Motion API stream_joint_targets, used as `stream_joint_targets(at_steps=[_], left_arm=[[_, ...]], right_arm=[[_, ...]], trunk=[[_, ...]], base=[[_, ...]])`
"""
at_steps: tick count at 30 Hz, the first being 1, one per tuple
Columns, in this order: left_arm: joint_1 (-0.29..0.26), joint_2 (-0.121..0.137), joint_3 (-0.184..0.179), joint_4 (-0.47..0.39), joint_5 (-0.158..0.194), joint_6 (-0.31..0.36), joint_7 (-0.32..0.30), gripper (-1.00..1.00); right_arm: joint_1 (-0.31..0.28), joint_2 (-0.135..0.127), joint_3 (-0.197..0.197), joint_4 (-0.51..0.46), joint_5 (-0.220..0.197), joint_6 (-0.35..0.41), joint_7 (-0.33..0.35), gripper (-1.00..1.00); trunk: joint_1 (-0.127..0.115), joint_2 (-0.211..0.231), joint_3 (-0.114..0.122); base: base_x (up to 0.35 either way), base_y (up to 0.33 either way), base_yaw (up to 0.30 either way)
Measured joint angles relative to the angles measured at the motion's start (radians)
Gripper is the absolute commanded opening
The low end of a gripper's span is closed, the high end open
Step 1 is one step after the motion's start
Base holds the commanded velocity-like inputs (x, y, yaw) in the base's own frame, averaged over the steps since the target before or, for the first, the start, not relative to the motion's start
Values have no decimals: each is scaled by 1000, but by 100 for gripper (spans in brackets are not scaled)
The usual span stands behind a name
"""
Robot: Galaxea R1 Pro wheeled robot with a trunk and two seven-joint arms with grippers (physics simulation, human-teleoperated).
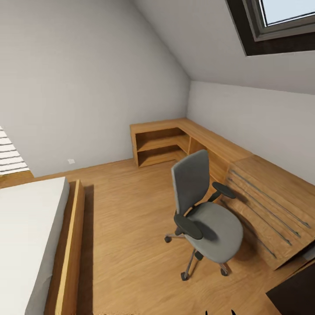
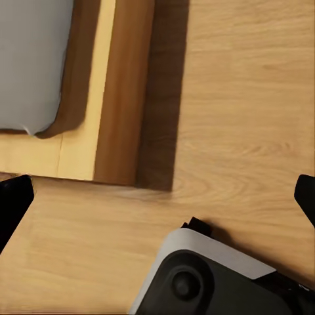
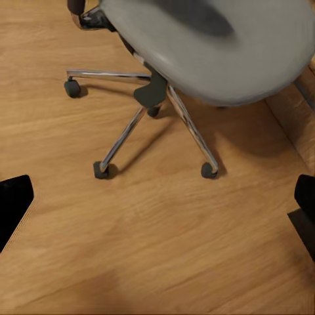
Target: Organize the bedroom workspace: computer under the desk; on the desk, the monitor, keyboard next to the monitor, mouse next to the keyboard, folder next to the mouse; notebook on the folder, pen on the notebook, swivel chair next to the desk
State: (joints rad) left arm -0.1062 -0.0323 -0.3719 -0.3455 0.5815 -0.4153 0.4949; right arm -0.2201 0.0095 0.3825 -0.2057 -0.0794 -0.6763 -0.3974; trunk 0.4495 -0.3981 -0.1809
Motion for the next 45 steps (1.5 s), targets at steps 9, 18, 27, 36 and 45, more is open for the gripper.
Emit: stream_joint_targets(at_steps=[9,18,27,36,45], left_arm=[[0,-2,-2,0,-1,1,-3,100],[0,0,-2,0,1,4,-79,100],[0,-1,-2,0,1,4,-84,100],[0,-1,-2,0,0,3,-85,100],[0,-2,-2,0,0,3,-86,100]], right_arm=[[0,0,0,1,0,0,0,100],[0,0,0,3,0,0,0,100],[0,0,0,3,0,0,0,100],[0,0,1,4,4,-1,2,100],[0,0,2,4,6,-2,3,100]], trunk=[[0,0,0],[0,0,0],[0,0,0],[0,0,0],[-1,0,0]], base=[[32,0,293],[222,0,293],[25,0,293],[54,0,268],[278,0,52]])
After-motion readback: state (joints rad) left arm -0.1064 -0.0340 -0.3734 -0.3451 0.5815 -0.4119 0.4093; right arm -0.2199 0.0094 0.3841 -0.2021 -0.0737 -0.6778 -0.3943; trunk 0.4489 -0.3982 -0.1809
